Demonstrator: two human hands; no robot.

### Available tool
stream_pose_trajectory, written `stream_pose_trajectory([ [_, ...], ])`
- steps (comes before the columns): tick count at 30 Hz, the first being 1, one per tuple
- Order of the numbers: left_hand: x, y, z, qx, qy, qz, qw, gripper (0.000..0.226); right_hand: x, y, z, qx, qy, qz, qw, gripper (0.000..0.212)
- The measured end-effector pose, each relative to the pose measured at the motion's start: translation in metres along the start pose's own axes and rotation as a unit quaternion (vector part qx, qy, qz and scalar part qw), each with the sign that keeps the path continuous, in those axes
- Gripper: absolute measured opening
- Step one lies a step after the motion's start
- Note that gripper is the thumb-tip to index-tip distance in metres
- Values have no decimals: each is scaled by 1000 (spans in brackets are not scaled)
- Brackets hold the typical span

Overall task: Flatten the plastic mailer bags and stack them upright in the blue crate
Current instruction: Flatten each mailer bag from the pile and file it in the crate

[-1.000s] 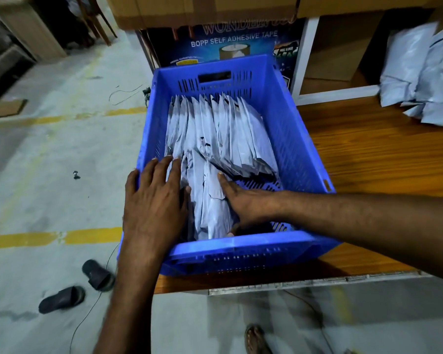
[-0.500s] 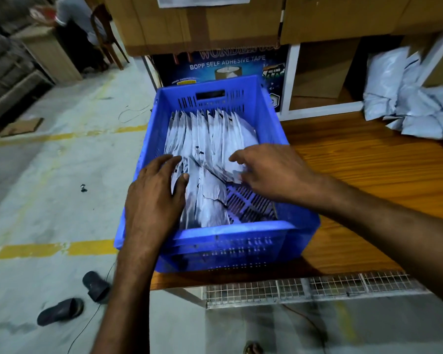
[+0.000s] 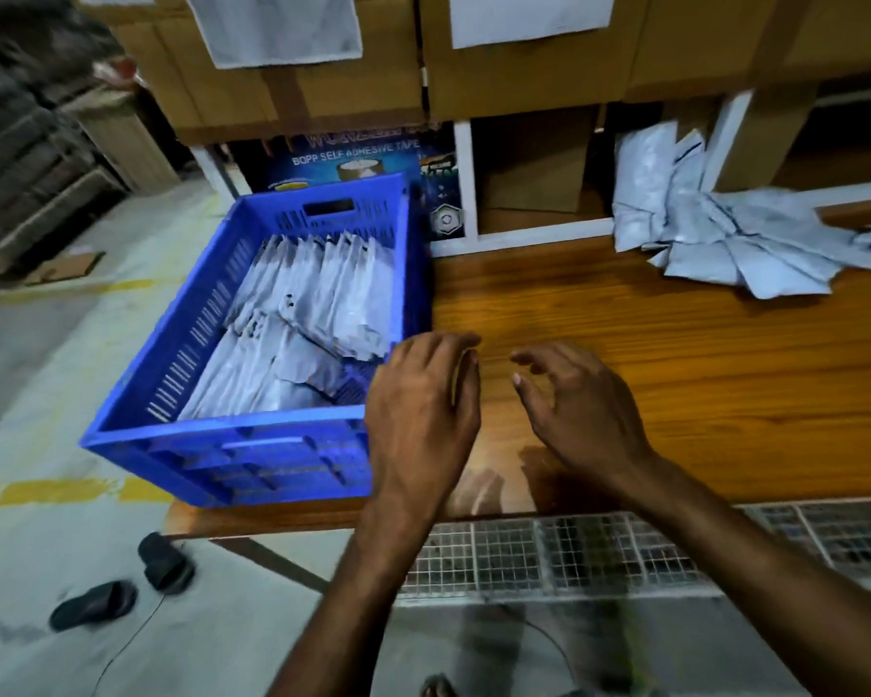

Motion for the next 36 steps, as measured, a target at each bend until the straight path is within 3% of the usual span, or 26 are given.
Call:
stream_pose_trajectory([
  [5, 81, 74, 0, -31, -16, -40, 999, 16, 94, -50, -17, -43, 49, 0, 998, 22],
  [12, 137, 164, 6, -114, -54, -85, 988, 17, 200, -105, -10, -46, 139, 27, 989, 22],
  [19, 163, 240, 37, -183, -2, -141, 973, 23, 268, -128, 7, -13, 194, 7, 981, 23],
  [27, 206, 342, 75, -267, 101, -240, 928, 21, 344, -167, 20, 30, 255, -75, 963, 29],
  [36, 266, 450, 101, -352, 233, -208, 882, 60, 473, -226, 85, 86, 290, -148, 942, 45],
])
Point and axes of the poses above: each hand's wrist, its own z-axis towards the middle knuckle, its own y-axis out of the palm, x = y × z, the point moved 1 cm from there along z, towards the middle knuckle, and after that the axes turned 11 degrees about y, right-handed, at the moved point
